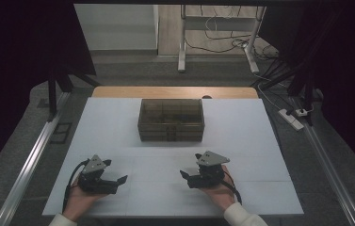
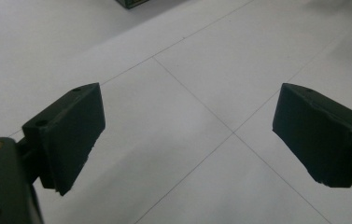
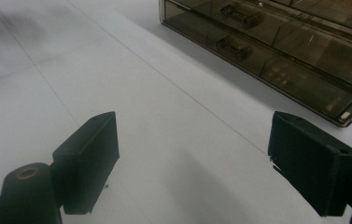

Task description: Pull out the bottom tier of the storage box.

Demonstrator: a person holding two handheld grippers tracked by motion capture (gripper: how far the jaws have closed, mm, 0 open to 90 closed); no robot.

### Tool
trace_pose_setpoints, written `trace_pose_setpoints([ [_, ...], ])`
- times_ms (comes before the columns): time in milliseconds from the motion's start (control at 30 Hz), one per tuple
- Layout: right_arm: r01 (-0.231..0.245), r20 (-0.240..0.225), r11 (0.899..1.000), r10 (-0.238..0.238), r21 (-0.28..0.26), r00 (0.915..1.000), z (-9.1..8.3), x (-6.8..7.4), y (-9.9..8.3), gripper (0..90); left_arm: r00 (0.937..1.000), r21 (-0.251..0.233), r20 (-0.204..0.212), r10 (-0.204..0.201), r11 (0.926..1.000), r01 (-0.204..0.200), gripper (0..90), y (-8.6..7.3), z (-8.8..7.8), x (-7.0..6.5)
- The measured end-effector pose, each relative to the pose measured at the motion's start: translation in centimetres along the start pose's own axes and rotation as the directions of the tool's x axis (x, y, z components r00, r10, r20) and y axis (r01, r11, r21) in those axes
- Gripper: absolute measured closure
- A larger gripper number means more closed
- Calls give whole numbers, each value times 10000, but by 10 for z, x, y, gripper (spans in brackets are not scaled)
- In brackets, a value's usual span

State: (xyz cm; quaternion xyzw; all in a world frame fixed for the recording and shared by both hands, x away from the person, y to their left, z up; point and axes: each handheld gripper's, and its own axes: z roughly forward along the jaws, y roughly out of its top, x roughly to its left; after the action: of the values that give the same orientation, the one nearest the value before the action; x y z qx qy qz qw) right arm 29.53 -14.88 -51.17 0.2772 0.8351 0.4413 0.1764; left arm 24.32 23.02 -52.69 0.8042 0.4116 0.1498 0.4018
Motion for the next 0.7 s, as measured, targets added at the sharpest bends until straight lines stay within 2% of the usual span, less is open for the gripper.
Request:
trace_pose_setpoints([
  [700,320,190,9995,-318,-77,9993,18,13,10,162,10000,17,25,9,10000,-10,92,-1,0,0],
])
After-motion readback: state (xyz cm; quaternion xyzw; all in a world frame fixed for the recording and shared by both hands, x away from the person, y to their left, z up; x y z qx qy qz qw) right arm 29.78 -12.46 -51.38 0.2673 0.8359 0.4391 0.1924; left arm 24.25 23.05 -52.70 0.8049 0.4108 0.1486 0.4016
